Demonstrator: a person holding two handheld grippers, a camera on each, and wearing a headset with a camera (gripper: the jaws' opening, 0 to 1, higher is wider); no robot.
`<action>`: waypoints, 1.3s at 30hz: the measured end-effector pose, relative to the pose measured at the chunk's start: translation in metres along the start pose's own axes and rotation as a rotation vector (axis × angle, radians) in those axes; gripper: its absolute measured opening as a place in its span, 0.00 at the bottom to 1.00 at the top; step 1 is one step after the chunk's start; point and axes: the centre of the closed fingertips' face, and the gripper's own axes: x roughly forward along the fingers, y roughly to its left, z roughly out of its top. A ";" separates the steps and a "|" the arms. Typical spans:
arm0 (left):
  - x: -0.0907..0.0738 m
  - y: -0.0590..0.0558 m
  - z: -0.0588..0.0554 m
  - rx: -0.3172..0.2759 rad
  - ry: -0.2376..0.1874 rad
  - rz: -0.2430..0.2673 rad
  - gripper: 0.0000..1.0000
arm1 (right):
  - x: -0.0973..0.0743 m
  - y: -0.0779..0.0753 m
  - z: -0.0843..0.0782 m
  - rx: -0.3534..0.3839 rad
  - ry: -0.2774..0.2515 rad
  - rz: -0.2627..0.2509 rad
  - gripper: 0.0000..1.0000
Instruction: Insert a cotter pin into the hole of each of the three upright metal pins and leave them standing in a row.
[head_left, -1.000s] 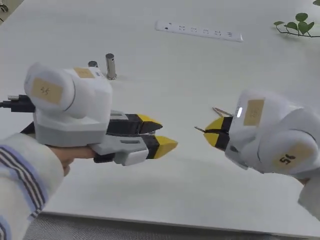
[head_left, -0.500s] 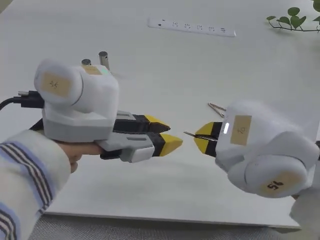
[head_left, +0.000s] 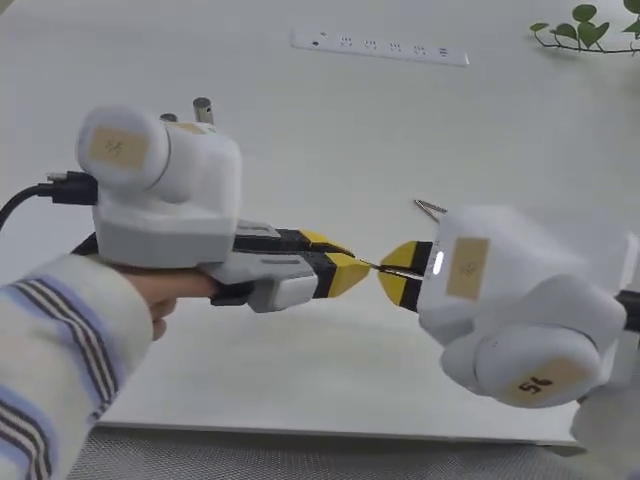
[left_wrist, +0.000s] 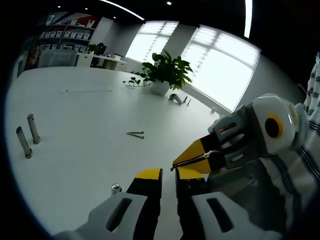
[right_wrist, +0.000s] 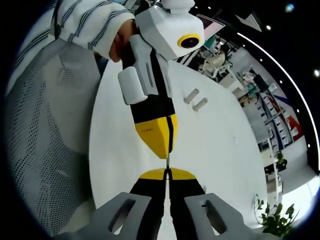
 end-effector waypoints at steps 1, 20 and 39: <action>0.000 0.000 0.000 -0.003 0.000 0.000 0.08 | 0.000 0.001 0.000 -0.001 0.001 0.003 0.01; 0.003 -0.005 0.001 -0.037 0.000 -0.019 0.01 | 0.000 -0.003 0.003 -0.021 -0.016 -0.010 0.02; 0.002 -0.007 -0.005 -0.134 0.028 -0.034 0.01 | 0.001 0.003 0.005 -0.042 -0.019 0.003 0.02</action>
